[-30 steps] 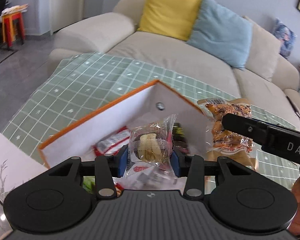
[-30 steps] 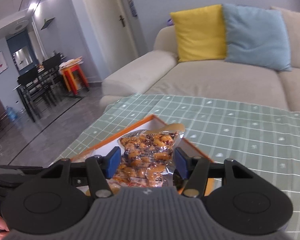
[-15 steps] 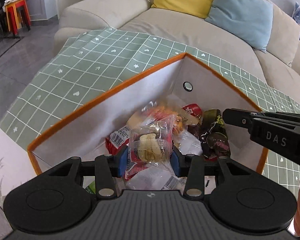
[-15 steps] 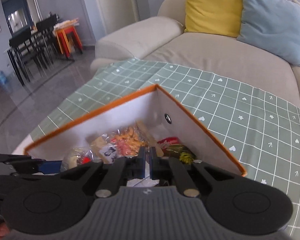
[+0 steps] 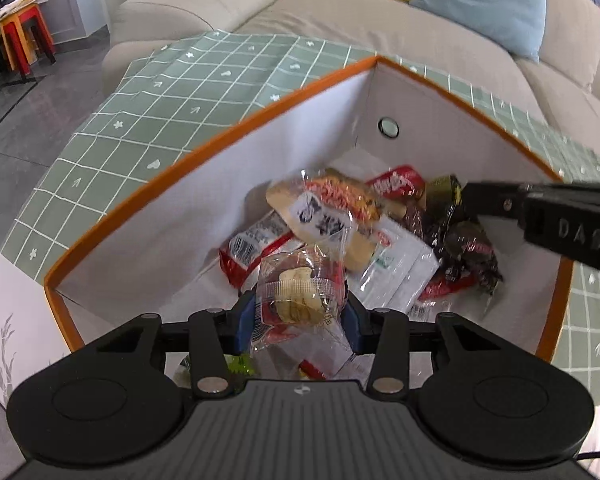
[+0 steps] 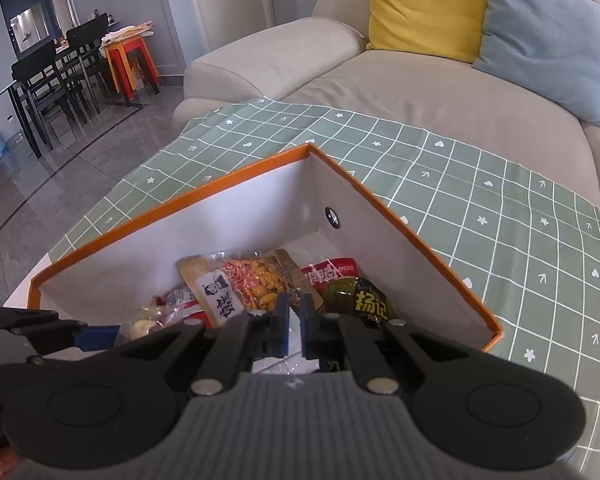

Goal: Organize snacks

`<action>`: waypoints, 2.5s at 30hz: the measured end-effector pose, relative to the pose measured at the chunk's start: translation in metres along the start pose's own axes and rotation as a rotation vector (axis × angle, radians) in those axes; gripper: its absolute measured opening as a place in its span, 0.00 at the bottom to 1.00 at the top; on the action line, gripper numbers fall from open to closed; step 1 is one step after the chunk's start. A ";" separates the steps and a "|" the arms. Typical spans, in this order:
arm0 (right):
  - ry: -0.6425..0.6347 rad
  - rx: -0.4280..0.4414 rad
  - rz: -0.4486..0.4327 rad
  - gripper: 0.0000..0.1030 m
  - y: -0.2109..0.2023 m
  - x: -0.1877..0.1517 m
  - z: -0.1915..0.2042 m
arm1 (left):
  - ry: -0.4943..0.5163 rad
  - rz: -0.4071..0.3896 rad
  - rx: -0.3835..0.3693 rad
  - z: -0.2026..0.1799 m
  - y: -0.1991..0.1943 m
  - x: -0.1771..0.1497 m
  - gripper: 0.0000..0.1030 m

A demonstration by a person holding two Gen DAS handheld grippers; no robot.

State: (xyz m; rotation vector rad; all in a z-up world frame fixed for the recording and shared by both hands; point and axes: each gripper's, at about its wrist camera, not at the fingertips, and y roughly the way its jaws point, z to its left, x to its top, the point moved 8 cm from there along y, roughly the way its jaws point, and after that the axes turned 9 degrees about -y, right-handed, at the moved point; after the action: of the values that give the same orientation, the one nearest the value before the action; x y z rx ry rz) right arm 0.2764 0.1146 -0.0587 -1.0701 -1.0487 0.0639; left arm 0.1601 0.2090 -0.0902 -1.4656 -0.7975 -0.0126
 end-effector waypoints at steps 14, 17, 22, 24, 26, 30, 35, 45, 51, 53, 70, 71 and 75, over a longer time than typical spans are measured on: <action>-0.008 -0.031 -0.026 0.34 -0.033 -0.006 -0.004 | 0.064 -0.123 0.008 -0.013 -0.028 0.003 0.77; 0.001 -0.027 -0.057 0.42 -0.055 -0.008 -0.008 | 0.067 -0.170 -0.009 -0.021 -0.048 0.004 0.78; 0.039 -0.036 -0.121 0.60 -0.102 -0.015 -0.018 | 0.072 -0.264 -0.023 -0.037 -0.086 0.003 0.78; 0.050 -0.041 -0.152 0.63 -0.123 -0.019 -0.021 | 0.075 -0.306 -0.029 -0.045 -0.102 0.002 0.78; 0.055 -0.054 -0.174 0.68 -0.142 -0.024 -0.025 | 0.078 -0.351 -0.042 -0.053 -0.120 0.001 0.78; 0.073 -0.085 -0.213 0.73 -0.181 -0.040 -0.032 | 0.083 -0.413 -0.089 -0.070 -0.146 -0.004 0.78; 0.121 -0.121 -0.233 0.80 -0.219 -0.067 -0.046 | 0.107 -0.447 -0.126 -0.094 -0.166 -0.020 0.78; 0.223 -0.187 -0.227 0.86 -0.262 -0.132 -0.060 | 0.186 -0.454 -0.179 -0.129 -0.179 -0.062 0.77; 0.250 -0.231 -0.221 0.86 -0.266 -0.161 -0.060 | 0.234 -0.401 -0.130 -0.135 -0.164 -0.090 0.79; 0.258 -0.247 -0.223 0.86 -0.268 -0.171 -0.060 | 0.253 -0.382 -0.102 -0.136 -0.157 -0.099 0.80; 0.245 -0.271 -0.198 0.86 -0.261 -0.184 -0.053 | 0.272 -0.251 -0.047 -0.132 -0.131 -0.125 0.80; 0.238 -0.271 -0.194 0.86 -0.260 -0.183 -0.053 | 0.275 -0.250 -0.039 -0.131 -0.131 -0.125 0.80; 0.219 -0.261 -0.175 0.86 -0.255 -0.183 -0.049 | 0.264 -0.242 -0.029 -0.128 -0.130 -0.125 0.80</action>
State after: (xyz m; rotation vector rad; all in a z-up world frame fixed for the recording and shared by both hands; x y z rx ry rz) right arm 0.1049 -0.1454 0.0042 -1.1859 -0.9638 -0.3324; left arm 0.0651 0.0202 -0.0250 -1.3526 -0.7543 -0.3943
